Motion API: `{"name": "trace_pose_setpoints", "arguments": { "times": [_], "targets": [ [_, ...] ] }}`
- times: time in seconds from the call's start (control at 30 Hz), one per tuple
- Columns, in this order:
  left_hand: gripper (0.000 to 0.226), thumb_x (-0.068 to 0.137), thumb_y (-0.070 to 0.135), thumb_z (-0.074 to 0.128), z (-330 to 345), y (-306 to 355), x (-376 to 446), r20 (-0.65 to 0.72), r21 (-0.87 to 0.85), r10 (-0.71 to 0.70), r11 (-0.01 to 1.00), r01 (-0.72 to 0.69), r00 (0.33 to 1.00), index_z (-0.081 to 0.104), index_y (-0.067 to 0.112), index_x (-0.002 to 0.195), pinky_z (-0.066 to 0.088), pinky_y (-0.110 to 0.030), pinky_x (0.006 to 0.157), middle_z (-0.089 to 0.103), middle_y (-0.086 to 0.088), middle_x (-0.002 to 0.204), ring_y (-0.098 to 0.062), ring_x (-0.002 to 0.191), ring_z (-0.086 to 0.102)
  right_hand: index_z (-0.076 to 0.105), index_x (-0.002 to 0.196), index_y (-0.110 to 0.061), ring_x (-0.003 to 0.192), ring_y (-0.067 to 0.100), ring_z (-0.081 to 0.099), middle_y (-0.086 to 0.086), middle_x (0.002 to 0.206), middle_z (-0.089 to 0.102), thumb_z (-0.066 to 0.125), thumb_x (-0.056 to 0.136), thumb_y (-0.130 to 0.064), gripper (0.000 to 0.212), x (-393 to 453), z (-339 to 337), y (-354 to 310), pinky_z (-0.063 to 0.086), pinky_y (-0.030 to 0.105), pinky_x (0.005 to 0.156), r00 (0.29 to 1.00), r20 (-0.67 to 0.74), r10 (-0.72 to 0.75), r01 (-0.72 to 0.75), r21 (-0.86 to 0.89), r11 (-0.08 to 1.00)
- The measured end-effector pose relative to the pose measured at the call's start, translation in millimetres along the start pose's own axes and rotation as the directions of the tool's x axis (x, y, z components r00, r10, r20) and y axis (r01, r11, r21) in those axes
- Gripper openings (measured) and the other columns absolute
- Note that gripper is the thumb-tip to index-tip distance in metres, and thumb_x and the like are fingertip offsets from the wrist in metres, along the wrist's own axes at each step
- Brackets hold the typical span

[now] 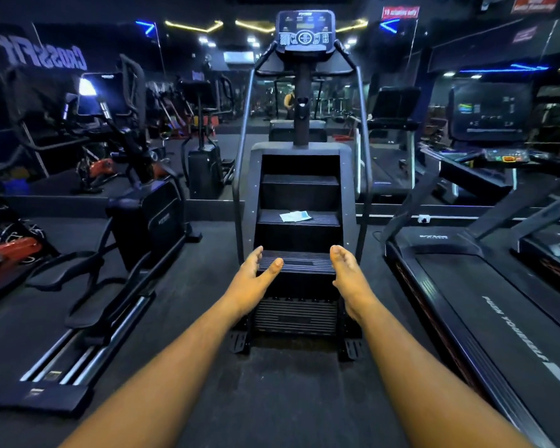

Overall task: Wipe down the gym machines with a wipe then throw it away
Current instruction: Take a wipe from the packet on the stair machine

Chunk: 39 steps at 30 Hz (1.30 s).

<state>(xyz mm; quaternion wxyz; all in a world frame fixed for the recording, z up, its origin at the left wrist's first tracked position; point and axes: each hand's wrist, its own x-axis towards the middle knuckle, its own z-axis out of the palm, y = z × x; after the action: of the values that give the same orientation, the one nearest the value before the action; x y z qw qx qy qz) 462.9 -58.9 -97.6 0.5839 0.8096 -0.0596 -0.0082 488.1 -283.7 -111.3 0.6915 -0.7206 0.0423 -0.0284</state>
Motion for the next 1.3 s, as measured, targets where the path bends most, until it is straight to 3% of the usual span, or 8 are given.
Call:
{"name": "trace_pose_setpoints", "arguments": {
  "times": [0.2, 0.3, 0.53, 0.7, 0.9, 1.03, 1.13, 1.3],
  "targets": [
    [0.124, 0.062, 0.098, 0.054, -5.7, -60.3, 174.6, 0.046, 0.022, -0.012, 1.0, 0.011, 0.999, 0.018, 0.033, 0.162, 0.028, -0.046, 0.124, 0.022, 0.004, 0.168, -0.016, 0.152, 0.027, 0.034, 0.155, -0.028, 0.133, 0.009, 0.041, -0.013, 0.139, 0.048, 0.05, 0.097, -0.062, 0.069, 165.6, 25.3, 34.8, 0.033, 0.036, 0.116, 0.999, -0.044, 0.017, -0.019, -0.052, 0.998],
    [0.117, 0.068, 0.093, 0.051, -11.9, -78.4, 257.6, 0.08, 0.087, -0.054, 0.995, 0.047, 0.995, 0.019, 0.031, 0.162, 0.028, -0.047, 0.124, 0.023, 0.001, 0.168, -0.019, 0.152, 0.027, 0.036, 0.154, -0.025, 0.133, 0.013, 0.046, -0.016, 0.124, 0.053, 0.055, 0.098, -0.056, 0.067, 242.3, 38.5, 48.2, 0.036, 0.041, 0.117, 0.997, -0.077, 0.03, -0.035, -0.061, 0.998],
    [0.105, 0.078, 0.08, 0.051, -11.0, -107.6, 441.1, 0.127, 0.175, -0.092, 0.982, 0.069, 0.988, 0.019, 0.027, 0.162, 0.026, -0.041, 0.124, 0.024, -0.002, 0.168, -0.02, 0.152, 0.028, 0.044, 0.147, -0.021, 0.114, 0.006, 0.057, -0.013, 0.117, 0.06, 0.06, 0.099, -0.045, 0.056, 399.0, 39.3, 69.8, 0.042, 0.038, 0.112, 0.985, -0.129, 0.117, -0.121, -0.024, 0.992],
    [0.091, 0.091, 0.067, 0.056, 14.6, -149.6, 565.2, 0.103, 0.272, -0.107, 0.959, 0.076, 0.989, 0.021, 0.022, 0.162, 0.026, -0.035, 0.122, 0.025, -0.006, 0.167, -0.02, 0.151, 0.03, 0.054, 0.138, -0.023, 0.117, 0.012, 0.058, -0.006, 0.126, 0.061, 0.06, 0.099, -0.045, 0.044, 527.1, 22.1, 101.7, 0.047, 0.034, 0.103, 0.984, -0.124, 0.128, -0.14, -0.091, 0.986],
    [0.097, 0.087, 0.079, 0.051, 47.3, -189.4, 688.3, 0.097, 0.445, -0.231, 0.88, 0.165, 0.968, 0.015, 0.029, 0.163, 0.033, -0.043, 0.12, 0.022, -0.001, 0.169, -0.022, 0.15, 0.032, 0.063, 0.129, -0.017, 0.107, 0.014, 0.067, 0.0, 0.116, 0.07, 0.061, 0.1, -0.035, 0.033, 683.0, 1.3, 149.3, 0.051, 0.024, 0.087, 0.981, -0.011, 0.193, -0.193, -0.161, 0.968],
    [0.092, 0.092, 0.071, 0.053, 60.8, -203.5, 758.9, 0.09, 0.55, -0.229, 0.823, 0.144, 0.969, 0.018, 0.025, 0.163, 0.034, -0.046, 0.119, 0.025, 0.0, 0.168, -0.021, 0.15, 0.033, 0.065, 0.124, -0.023, 0.105, 0.014, 0.068, -0.003, 0.113, 0.071, 0.064, 0.099, -0.038, 0.03, 764.8, -3.0, 165.2, 0.053, 0.036, 0.099, 0.969, 0.039, 0.245, -0.23, -0.226, 0.946],
    [0.09, 0.094, 0.069, 0.053, 66.2, -218.4, 809.4, 0.09, 0.601, -0.244, 0.786, 0.143, 0.966, 0.018, 0.023, 0.163, 0.034, -0.045, 0.119, 0.025, 0.0, 0.168, -0.02, 0.151, 0.032, 0.067, 0.121, -0.019, 0.1, 0.017, 0.069, -0.001, 0.109, 0.072, 0.063, 0.099, -0.036, 0.027, 822.2, 1.9, 175.8, 0.054, 0.039, 0.098, 0.963, 0.054, 0.265, -0.24, -0.284, 0.928],
    [0.091, 0.094, 0.067, 0.054, 74.5, -263.7, 902.8, 0.104, 0.635, -0.307, 0.752, 0.174, 0.946, 0.018, 0.019, 0.163, 0.034, -0.042, 0.119, 0.026, -0.003, 0.168, -0.023, 0.151, 0.031, 0.066, 0.102, -0.033, 0.097, 0.018, 0.07, -0.001, 0.101, 0.073, 0.068, 0.096, -0.038, 0.008, 921.5, 11.3, 218.8, 0.055, 0.046, 0.096, 0.958, 0.037, 0.285, -0.248, -0.397, 0.884]
  ]
}}
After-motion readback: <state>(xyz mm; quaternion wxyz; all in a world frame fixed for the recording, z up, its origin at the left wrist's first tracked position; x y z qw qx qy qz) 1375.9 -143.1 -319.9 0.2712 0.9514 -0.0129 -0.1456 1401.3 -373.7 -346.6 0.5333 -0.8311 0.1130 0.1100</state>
